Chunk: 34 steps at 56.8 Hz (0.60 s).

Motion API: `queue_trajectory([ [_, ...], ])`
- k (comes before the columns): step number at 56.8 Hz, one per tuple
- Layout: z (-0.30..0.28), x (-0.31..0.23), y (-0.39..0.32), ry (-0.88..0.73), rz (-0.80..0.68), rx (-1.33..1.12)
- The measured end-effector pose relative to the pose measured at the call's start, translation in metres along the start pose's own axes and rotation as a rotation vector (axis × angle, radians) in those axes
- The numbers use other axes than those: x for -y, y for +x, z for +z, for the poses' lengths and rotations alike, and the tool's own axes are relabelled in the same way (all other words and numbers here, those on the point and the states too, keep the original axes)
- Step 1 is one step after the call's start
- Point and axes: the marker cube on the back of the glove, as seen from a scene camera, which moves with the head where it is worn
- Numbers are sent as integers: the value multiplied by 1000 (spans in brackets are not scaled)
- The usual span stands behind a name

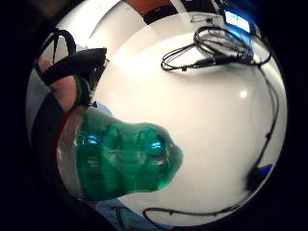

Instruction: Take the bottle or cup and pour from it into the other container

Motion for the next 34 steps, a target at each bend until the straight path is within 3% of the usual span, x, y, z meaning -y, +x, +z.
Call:
queue_trajectory([
  [8,6,3,-36,-89,-1,-239],
  [18,29,6,-82,-205,-47,-706],
  [34,73,15,-126,-270,-189,-1418],
])
